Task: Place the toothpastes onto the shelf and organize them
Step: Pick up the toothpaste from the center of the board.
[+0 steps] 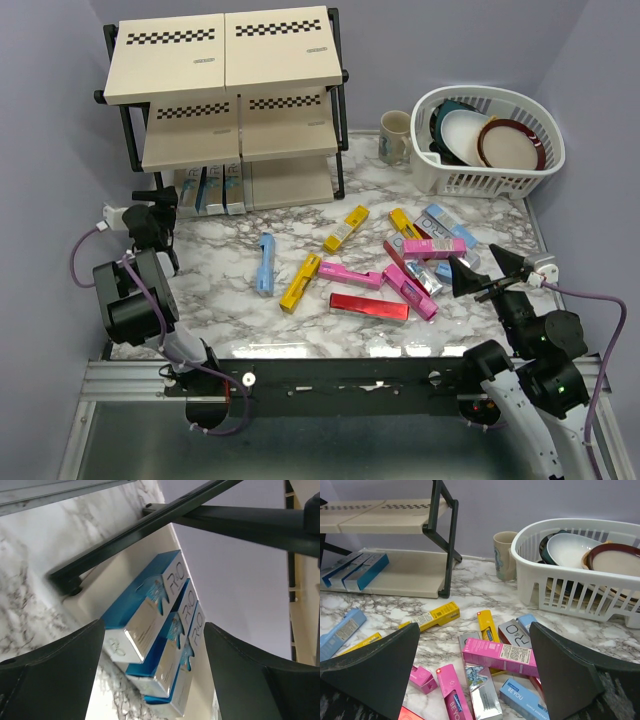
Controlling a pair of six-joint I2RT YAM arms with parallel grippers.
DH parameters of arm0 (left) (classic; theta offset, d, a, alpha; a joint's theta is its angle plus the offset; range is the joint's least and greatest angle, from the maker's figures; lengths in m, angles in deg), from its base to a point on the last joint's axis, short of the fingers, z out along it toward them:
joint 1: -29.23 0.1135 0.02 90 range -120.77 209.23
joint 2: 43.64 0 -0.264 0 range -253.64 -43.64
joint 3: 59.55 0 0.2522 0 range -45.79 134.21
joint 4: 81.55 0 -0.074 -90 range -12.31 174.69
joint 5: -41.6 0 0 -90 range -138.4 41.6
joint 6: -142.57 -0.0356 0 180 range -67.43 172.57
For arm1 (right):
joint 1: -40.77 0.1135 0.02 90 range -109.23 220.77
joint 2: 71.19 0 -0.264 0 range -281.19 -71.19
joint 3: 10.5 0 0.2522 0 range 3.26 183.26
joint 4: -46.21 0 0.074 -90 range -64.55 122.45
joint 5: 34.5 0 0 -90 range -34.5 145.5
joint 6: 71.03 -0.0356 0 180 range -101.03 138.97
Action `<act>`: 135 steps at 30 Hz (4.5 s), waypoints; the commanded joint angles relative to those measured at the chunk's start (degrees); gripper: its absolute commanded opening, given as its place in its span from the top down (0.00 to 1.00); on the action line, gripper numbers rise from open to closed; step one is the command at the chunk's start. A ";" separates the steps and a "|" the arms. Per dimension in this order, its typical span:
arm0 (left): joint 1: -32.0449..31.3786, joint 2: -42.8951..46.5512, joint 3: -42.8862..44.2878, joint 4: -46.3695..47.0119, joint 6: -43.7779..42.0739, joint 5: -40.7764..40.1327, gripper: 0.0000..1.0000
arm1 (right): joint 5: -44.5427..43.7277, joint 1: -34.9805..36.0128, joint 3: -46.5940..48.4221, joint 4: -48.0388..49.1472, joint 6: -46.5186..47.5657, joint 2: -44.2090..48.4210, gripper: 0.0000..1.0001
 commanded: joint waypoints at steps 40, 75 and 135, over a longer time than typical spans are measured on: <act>-3.58 -13.15 7.66 4.40 -1.49 8.38 0.16 | -0.86 0.86 -0.29 0.10 0.82 16.40 0.00; -32.04 42.04 -0.87 -51.58 -25.11 -12.80 0.01 | -3.14 0.95 3.22 -2.27 -1.64 14.39 0.00; -41.99 73.78 4.50 -71.98 -43.59 -19.40 0.01 | 11.98 35.57 31.00 -15.36 9.61 -95.73 0.01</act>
